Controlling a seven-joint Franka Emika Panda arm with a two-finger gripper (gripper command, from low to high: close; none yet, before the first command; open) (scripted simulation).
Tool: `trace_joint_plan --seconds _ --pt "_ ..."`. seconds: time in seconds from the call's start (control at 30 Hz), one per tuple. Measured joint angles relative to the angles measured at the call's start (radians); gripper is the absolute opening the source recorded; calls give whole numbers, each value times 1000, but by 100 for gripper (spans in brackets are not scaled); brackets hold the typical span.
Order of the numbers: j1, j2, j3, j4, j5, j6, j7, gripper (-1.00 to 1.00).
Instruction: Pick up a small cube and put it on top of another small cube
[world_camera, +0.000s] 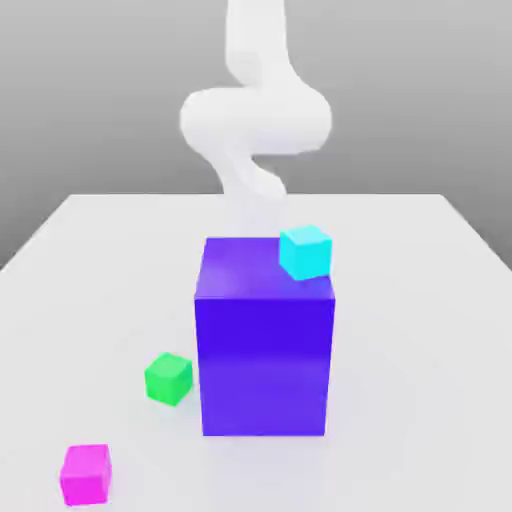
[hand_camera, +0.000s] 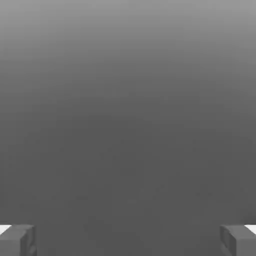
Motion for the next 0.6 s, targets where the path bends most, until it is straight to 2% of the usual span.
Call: trace_joint_plan --seconds 0.3,0.6 --pt "-90 334 -28 -26 75 114 257 0" --pt "-176 659 -59 -52 100 229 543 0"
